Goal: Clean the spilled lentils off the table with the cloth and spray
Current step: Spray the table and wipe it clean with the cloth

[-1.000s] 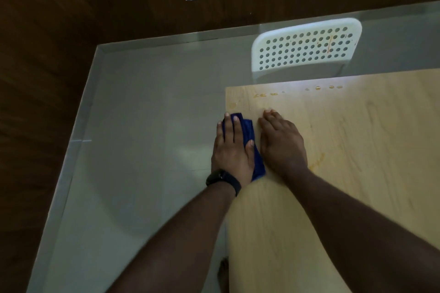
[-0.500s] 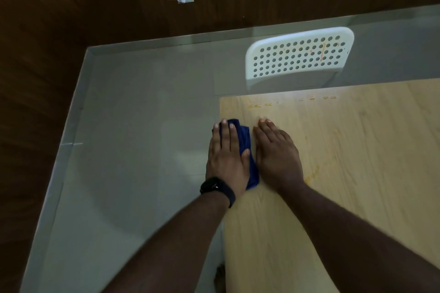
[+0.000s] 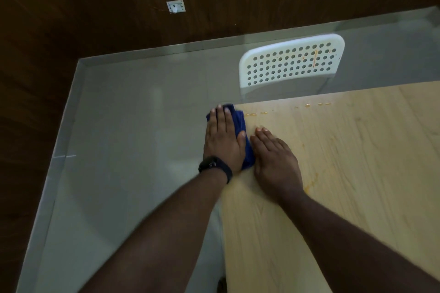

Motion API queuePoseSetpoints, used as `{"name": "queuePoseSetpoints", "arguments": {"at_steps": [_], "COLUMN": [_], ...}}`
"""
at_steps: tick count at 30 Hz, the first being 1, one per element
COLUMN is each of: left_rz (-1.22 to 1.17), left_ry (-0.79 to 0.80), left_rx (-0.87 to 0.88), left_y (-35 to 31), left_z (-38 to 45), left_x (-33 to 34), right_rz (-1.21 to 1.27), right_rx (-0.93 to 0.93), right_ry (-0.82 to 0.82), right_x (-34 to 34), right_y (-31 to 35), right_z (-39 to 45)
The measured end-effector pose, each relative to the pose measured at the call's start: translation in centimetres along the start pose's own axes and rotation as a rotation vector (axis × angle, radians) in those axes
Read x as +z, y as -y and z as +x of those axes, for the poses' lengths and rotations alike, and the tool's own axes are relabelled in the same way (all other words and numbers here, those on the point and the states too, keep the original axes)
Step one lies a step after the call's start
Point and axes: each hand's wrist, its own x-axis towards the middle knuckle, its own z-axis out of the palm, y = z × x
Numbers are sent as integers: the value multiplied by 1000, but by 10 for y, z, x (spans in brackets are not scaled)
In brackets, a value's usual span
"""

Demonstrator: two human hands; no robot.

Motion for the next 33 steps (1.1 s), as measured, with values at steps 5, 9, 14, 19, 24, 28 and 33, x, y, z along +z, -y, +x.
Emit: {"name": "queuePoseSetpoints", "arguments": {"at_steps": [5,9,14,19,24,28,33], "left_rz": [-17,34,93,72,86,74,67], "left_ry": [40,22,8,42,36,37,37], "left_rx": [-6,44,55,225,201,132,260], "left_y": [3,3,-16,-2,10,-12,-35], "left_z": [-42,15,47,-30,-10,37,-8], "left_x": [4,0,-1,8,1,-7,12], "right_rz": [8,1,4,-15,-7,-15,61], "right_rx": [2,38,94,145,153,201,325], "right_ry": [-7,-39,-118,-133,-125,-130,-222], "right_x": [-1,5,7,5,2,4,0], "right_y": [3,0,-4,0,2,0,0], "right_z": [-1,1,1,-3,-2,1,-1]}}
